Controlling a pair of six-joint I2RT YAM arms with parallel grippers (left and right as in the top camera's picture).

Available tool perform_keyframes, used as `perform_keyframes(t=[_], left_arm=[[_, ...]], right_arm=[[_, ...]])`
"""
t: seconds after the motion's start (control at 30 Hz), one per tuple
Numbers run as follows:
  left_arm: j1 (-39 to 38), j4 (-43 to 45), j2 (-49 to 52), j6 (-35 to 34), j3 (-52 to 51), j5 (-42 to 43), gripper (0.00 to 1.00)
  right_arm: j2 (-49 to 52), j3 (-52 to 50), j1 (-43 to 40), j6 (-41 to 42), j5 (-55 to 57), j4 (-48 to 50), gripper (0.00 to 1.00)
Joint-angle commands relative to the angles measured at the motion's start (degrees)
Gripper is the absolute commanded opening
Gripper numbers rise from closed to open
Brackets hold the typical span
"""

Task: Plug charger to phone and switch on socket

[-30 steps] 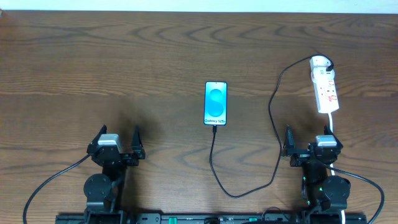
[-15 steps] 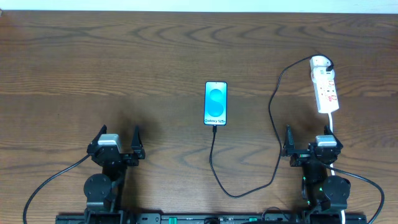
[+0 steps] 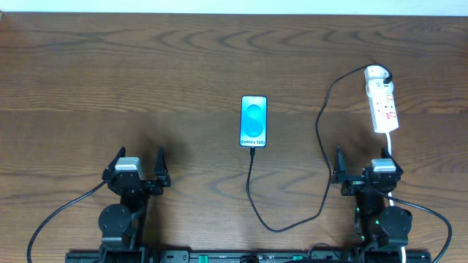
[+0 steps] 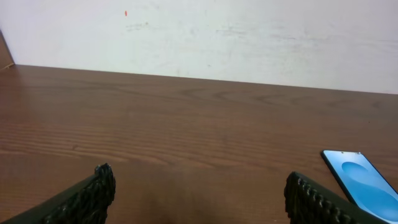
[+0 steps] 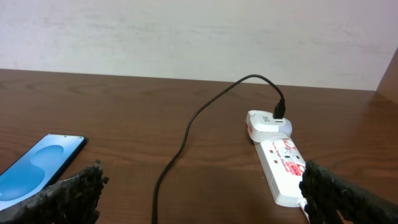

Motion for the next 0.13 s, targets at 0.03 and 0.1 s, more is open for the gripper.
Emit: perform_keyframes(t=[0.03,0.1], left_arm=[[0.2,-2.1,-0.5,1.0,-0.9,-0.3,0.88],[0.2,-2.1,-0.5,1.0,-0.9,-0.3,0.88]], right_arm=[[-0.4,-0.2,0.6,0.6,0.1,-0.2,0.99],[-0.4,-0.2,0.6,0.6,0.1,-0.2,0.99]])
